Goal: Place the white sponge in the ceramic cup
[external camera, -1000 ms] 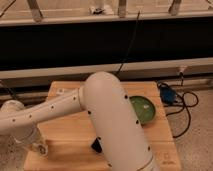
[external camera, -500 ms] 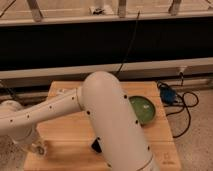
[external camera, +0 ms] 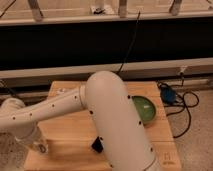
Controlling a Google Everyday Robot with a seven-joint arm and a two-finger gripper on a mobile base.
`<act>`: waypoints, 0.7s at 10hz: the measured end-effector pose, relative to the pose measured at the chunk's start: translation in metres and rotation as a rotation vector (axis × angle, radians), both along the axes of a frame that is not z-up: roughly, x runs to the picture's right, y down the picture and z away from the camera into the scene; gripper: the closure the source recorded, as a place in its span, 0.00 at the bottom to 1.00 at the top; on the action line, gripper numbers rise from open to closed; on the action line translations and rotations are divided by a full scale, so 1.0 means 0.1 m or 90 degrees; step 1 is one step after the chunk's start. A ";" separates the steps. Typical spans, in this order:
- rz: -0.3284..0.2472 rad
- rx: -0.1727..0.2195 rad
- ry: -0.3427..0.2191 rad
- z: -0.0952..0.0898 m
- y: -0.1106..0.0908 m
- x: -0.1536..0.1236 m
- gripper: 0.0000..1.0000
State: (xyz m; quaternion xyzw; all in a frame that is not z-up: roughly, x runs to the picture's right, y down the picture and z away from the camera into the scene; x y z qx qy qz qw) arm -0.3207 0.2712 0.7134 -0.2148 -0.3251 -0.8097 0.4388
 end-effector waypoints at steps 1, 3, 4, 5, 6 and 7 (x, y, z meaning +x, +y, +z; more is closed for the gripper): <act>0.013 0.002 0.005 0.09 -0.14 0.15 0.91; 0.043 0.010 0.018 0.24 -0.43 0.46 1.00; 0.059 0.015 0.029 0.30 -0.57 0.64 1.00; 0.075 0.019 0.037 0.33 -0.68 0.78 1.00; 0.100 0.028 0.047 0.39 -0.90 0.97 1.00; 0.113 0.034 0.054 0.40 -1.03 1.07 1.00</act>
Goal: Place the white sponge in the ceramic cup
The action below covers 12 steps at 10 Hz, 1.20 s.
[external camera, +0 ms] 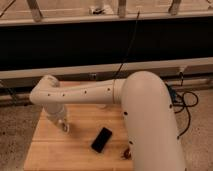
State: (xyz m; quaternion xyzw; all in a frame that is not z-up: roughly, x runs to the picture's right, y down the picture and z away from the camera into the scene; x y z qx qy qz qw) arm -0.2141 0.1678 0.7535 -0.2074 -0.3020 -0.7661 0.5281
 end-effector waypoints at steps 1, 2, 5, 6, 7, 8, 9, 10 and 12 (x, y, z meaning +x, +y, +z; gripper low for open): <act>0.015 0.005 0.010 0.02 -0.14 0.13 1.00; 0.033 0.013 0.020 0.03 -0.30 0.28 1.00; 0.063 0.038 0.033 -0.02 -0.74 0.53 1.00; 0.077 0.045 0.038 -0.03 -0.89 0.67 1.00; 0.090 0.050 0.044 -0.04 -1.02 0.80 1.00; 0.100 0.054 0.049 -0.05 -1.11 0.88 1.00; 0.111 0.059 0.054 -0.06 -1.20 0.95 1.00; 0.123 0.061 0.061 -0.07 -1.25 1.05 1.00; 0.145 0.064 0.077 -0.05 -1.33 1.26 1.00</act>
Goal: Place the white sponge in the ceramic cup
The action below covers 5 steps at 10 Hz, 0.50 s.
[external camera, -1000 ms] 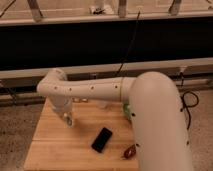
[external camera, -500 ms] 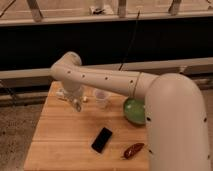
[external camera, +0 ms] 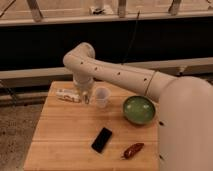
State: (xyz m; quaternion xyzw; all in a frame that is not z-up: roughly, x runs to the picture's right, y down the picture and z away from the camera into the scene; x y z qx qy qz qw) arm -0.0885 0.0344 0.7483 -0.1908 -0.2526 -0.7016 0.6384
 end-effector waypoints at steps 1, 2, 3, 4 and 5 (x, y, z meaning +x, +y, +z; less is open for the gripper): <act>0.016 -0.001 0.007 0.00 -0.03 0.11 1.00; 0.031 0.001 0.021 0.02 -0.08 0.29 1.00; 0.044 0.001 0.031 0.04 -0.11 0.41 1.00; 0.059 0.001 0.040 0.06 -0.14 0.51 1.00; 0.068 0.001 0.046 0.09 -0.17 0.56 1.00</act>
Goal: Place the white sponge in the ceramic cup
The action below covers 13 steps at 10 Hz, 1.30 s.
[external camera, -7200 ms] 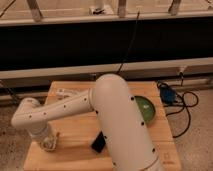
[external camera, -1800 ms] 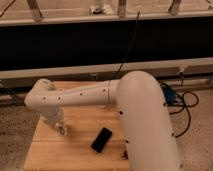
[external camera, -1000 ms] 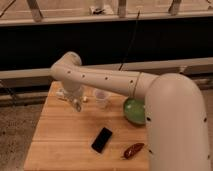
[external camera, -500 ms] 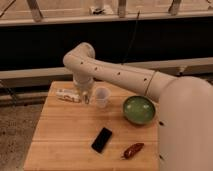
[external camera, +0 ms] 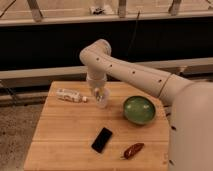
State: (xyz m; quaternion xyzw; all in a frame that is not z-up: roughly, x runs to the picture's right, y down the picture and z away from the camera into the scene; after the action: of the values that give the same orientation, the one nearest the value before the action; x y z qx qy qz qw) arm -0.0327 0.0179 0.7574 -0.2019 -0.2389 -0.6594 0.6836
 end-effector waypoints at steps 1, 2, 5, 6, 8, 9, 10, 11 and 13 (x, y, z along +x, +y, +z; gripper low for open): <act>0.009 0.001 0.005 0.03 -0.04 0.05 0.98; 0.017 0.005 0.012 0.09 -0.13 0.13 0.87; 0.008 0.009 0.017 0.16 -0.28 0.11 0.61; 0.005 0.009 0.019 0.20 -0.32 0.10 0.48; 0.002 0.007 0.019 0.25 -0.33 0.09 0.31; 0.000 0.002 0.018 0.29 -0.30 0.07 0.22; 0.000 -0.001 0.019 0.31 -0.28 0.08 0.20; 0.000 -0.002 0.021 0.31 -0.26 0.09 0.20; 0.002 -0.007 0.027 0.31 -0.21 0.13 0.20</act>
State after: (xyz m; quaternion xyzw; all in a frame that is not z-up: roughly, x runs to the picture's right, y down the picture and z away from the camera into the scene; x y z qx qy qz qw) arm -0.0197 -0.0034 0.7880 -0.2191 -0.2286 -0.6526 0.6883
